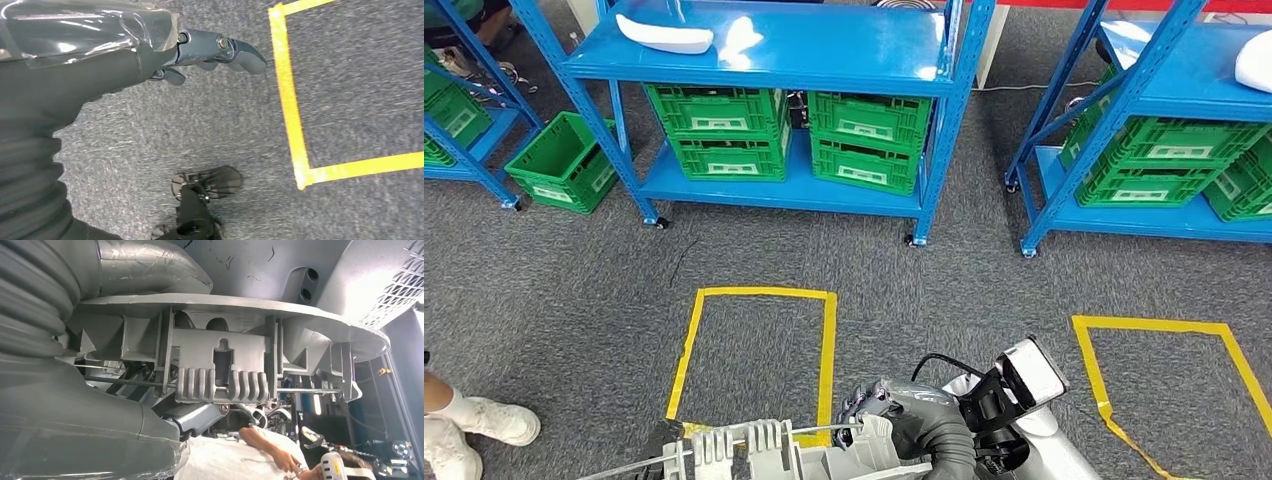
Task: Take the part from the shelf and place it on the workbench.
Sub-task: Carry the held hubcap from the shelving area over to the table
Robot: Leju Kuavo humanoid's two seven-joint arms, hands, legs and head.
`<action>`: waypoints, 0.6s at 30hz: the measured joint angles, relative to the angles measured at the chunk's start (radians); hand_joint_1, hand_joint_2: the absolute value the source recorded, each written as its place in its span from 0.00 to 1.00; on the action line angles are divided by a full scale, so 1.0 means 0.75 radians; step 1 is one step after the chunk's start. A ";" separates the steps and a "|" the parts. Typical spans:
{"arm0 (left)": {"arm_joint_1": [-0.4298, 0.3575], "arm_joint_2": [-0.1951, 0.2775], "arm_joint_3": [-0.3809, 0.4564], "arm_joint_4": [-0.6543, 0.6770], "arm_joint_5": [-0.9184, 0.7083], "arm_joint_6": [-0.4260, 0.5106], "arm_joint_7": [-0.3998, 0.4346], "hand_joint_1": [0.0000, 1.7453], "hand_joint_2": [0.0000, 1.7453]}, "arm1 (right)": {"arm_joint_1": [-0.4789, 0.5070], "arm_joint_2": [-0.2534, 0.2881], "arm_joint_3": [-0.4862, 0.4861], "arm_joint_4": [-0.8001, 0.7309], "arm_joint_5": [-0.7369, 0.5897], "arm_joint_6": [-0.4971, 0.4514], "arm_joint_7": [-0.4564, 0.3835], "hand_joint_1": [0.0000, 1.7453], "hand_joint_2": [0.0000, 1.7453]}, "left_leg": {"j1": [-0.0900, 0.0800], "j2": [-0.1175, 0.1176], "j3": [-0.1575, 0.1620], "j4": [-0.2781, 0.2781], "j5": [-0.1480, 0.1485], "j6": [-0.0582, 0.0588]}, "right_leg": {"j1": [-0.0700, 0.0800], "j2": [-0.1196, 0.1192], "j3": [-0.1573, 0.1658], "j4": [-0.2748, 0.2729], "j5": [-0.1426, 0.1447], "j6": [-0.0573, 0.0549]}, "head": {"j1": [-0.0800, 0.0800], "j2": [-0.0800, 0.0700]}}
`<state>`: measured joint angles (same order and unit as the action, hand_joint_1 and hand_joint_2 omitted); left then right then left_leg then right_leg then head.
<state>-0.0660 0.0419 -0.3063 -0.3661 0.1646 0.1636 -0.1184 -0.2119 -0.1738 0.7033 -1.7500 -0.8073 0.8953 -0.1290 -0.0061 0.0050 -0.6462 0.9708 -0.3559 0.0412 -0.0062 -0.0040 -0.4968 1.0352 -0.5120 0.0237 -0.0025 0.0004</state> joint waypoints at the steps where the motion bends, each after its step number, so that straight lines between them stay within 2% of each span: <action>1: 0.001 -0.001 0.001 -0.001 0.001 -0.001 0.000 0.00 1.00 | -0.001 0.000 0.000 -0.003 0.001 0.001 0.000 1.00 1.00 | 0.000 0.000 -0.009 0.002 0.013 -0.006 | 0.006 0.000 0.046 -0.074 -0.012 -0.011 | 0.000 0.000; 2: 0.002 -0.003 0.002 -0.001 0.003 -0.001 -0.001 0.00 1.00 | -0.002 -0.001 -0.001 -0.005 0.002 0.002 -0.001 1.00 1.00 | 0.002 0.000 -0.015 0.002 0.026 -0.014 | 0.011 -0.001 0.063 -0.113 -0.023 -0.018 | 0.002 0.000; 3: 0.004 -0.001 0.003 -0.001 0.006 0.000 -0.002 0.00 1.00 | -0.002 -0.001 -0.001 -0.006 0.004 0.002 -0.001 1.00 1.00 | 0.003 0.000 -0.020 -0.001 0.040 -0.022 | 0.010 0.000 0.056 -0.122 -0.017 -0.022 | 0.005 0.000; 4: 0.007 0.000 0.005 -0.001 0.009 0.002 -0.002 0.00 1.00 | -0.003 -0.001 -0.001 -0.006 0.005 0.003 -0.002 1.00 1.00 | 0.005 -0.002 -0.027 0.000 0.040 -0.031 | 0.006 0.000 0.045 -0.122 -0.003 -0.027 | 0.008 0.000; 5: 0.010 0.000 0.006 -0.001 0.012 0.004 -0.002 0.00 1.00 | -0.004 0.000 -0.001 -0.006 0.006 0.004 -0.003 1.00 1.00 | 0.008 -0.004 -0.037 0.016 0.015 -0.040 | 0.001 -0.002 0.036 -0.124 0.011 -0.037 | 0.008 0.000; 6: 0.013 0.001 0.007 -0.001 0.015 0.007 -0.002 0.00 1.00 | -0.005 0.000 -0.001 -0.006 0.007 0.004 -0.004 1.00 1.00 | 0.012 -0.006 -0.052 0.054 -0.033 -0.049 | -0.006 -0.003 0.024 -0.127 0.028 -0.046 | 0.006 0.000; 7: 0.016 0.001 0.008 -0.001 0.017 0.009 -0.002 0.00 1.00 | -0.006 0.001 -0.001 -0.006 0.008 0.004 -0.005 1.00 1.00 | 0.018 -0.008 -0.070 0.120 -0.103 -0.058 | -0.009 -0.005 0.011 -0.126 0.044 -0.052 | 0.004 0.000; 8: 0.018 0.002 0.010 -0.001 0.018 0.011 -0.003 0.00 1.00 | -0.006 0.001 -0.001 -0.006 0.009 0.004 -0.006 1.00 1.00 | 0.024 -0.008 -0.090 0.208 -0.174 -0.067 | -0.010 -0.006 -0.007 -0.125 0.059 -0.055 | 0.003 0.000; 9: 0.018 0.003 0.012 -0.001 0.018 0.013 -0.003 0.00 1.00 | -0.005 0.001 -0.001 -0.006 0.010 0.004 -0.007 1.00 1.00 | 0.029 -0.008 -0.107 0.301 -0.224 -0.076 | -0.010 -0.006 -0.027 -0.121 0.073 -0.053 | 0.002 0.000; 10: 0.019 0.003 0.016 -0.001 0.018 0.014 -0.003 0.00 1.00 | -0.005 0.001 -0.001 -0.006 0.011 0.004 -0.008 1.00 1.00 | 0.034 -0.007 -0.111 0.372 -0.243 -0.083 | -0.010 -0.006 -0.049 -0.115 0.087 -0.050 | 0.002 0.000; 11: 0.019 0.003 0.019 -0.001 0.019 0.015 -0.003 0.00 1.00 | -0.005 0.001 -0.001 -0.006 0.011 0.004 -0.009 1.00 1.00 | 0.039 -0.007 -0.097 0.405 -0.233 -0.089 | -0.012 -0.006 -0.071 -0.108 0.100 -0.046 | 0.002 0.000; 12: 0.019 0.004 0.021 -0.002 0.019 0.016 -0.004 0.00 1.00 | -0.005 0.001 -0.001 -0.006 0.011 0.004 -0.010 1.00 1.00 | 0.044 -0.007 -0.059 0.388 -0.204 -0.093 | -0.015 -0.006 -0.094 -0.098 0.110 -0.039 | 0.001 0.000; 13: 0.018 0.005 0.023 -0.003 0.019 0.017 -0.004 0.00 1.00 | -0.005 0.001 -0.001 -0.006 0.011 0.004 -0.010 1.00 1.00 | 0.049 -0.007 0.003 0.323 -0.173 -0.096 | -0.019 -0.005 -0.114 -0.087 0.119 -0.031 | 0.001 0.000; 15: 0.017 0.006 0.025 -0.007 0.020 0.017 -0.006 0.00 1.00 | -0.006 0.001 -0.001 -0.007 0.011 0.006 -0.012 1.00 1.00 | 0.048 -0.012 0.139 0.140 -0.176 -0.097 | -0.020 -0.004 -0.146 -0.068 0.133 -0.012 | 0.000 0.000; 16: 0.016 0.006 0.026 -0.008 0.020 0.017 -0.007 0.00 1.00 | -0.007 0.001 -0.002 -0.008 0.011 0.007 -0.013 1.00 1.00 | 0.045 -0.015 0.181 0.072 -0.191 -0.091 | -0.019 -0.004 -0.155 -0.063 0.143 -0.001 | 0.000 0.000; 17: 0.016 0.006 0.027 -0.009 0.020 0.018 -0.008 0.00 1.00 | -0.007 0.001 -0.002 -0.008 0.011 0.008 -0.014 1.00 1.00 | 0.039 -0.018 0.197 0.037 -0.207 -0.082 | -0.017 -0.005 -0.162 -0.062 0.153 0.010 | 0.000 0.000; 18: 0.017 0.006 0.028 -0.009 0.020 0.018 -0.009 0.00 1.00 | -0.007 0.000 -0.002 -0.008 0.011 0.008 -0.015 1.00 1.00 | 0.034 -0.019 0.193 0.028 -0.204 -0.067 | -0.017 -0.006 -0.166 -0.063 0.165 0.020 | 0.001 0.000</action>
<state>-0.0530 0.0465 -0.2851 -0.3732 0.1793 0.1770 -0.1252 -0.2175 -0.1735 0.7020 -1.7563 -0.7991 0.9013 -0.1399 0.0195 -0.0091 -0.5015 0.9921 -0.5086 -0.0093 -0.0188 -0.0087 -0.6216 0.9882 -0.3883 0.0388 -0.0021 0.0004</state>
